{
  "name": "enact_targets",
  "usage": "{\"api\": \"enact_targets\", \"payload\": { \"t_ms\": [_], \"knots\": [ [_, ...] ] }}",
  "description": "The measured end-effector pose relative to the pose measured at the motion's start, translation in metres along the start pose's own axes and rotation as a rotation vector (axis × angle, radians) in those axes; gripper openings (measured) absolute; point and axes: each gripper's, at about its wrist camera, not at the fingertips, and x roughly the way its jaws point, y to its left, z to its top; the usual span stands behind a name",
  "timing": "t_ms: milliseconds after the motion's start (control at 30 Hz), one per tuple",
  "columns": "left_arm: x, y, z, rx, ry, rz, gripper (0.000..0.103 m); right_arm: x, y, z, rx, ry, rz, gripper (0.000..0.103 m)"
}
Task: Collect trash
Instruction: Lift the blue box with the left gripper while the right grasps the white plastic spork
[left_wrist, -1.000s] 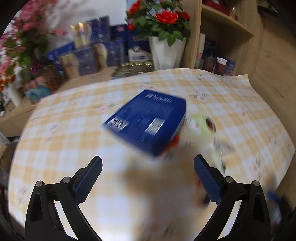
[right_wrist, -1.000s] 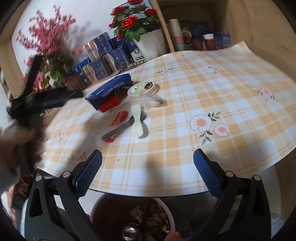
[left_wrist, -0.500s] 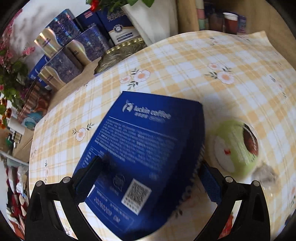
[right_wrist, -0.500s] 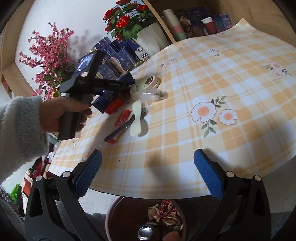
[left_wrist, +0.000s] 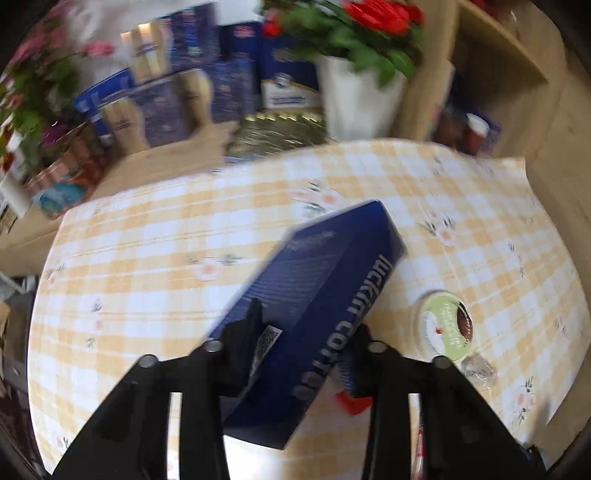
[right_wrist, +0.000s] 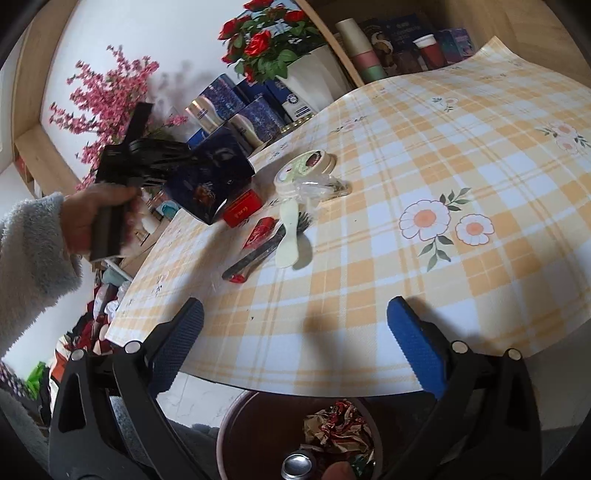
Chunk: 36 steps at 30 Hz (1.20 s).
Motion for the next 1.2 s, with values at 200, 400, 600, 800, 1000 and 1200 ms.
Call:
{"api": "enact_targets", "payload": {
  "t_ms": [200, 400, 600, 800, 1000, 1200],
  "knots": [
    [-0.014, 0.049, -0.012, -0.057, -0.001, 0.058, 0.023, 0.003, 0.006, -0.004, -0.040, -0.013, -0.030, 0.098],
    [-0.024, 0.085, -0.036, -0.155, -0.055, 0.026, 0.021, 0.007, 0.015, -0.009, -0.152, 0.005, -0.071, 0.098],
    [-0.050, 0.093, -0.072, -0.137, -0.063, -0.053, 0.021, 0.012, 0.023, -0.010, -0.237, 0.066, -0.154, 0.097],
    [-0.090, 0.088, -0.123, -0.078, -0.044, -0.113, 0.021, 0.029, 0.021, 0.015, -0.200, 0.188, -0.149, 0.082],
    [-0.112, 0.085, -0.173, -0.117, -0.031, -0.132, 0.021, 0.055, 0.027, 0.048, -0.204, 0.217, -0.147, 0.044],
    [-0.117, 0.076, -0.202, -0.135, -0.050, -0.135, 0.021, 0.090, 0.040, 0.064, -0.243, 0.265, -0.219, 0.031]
  ]
}}
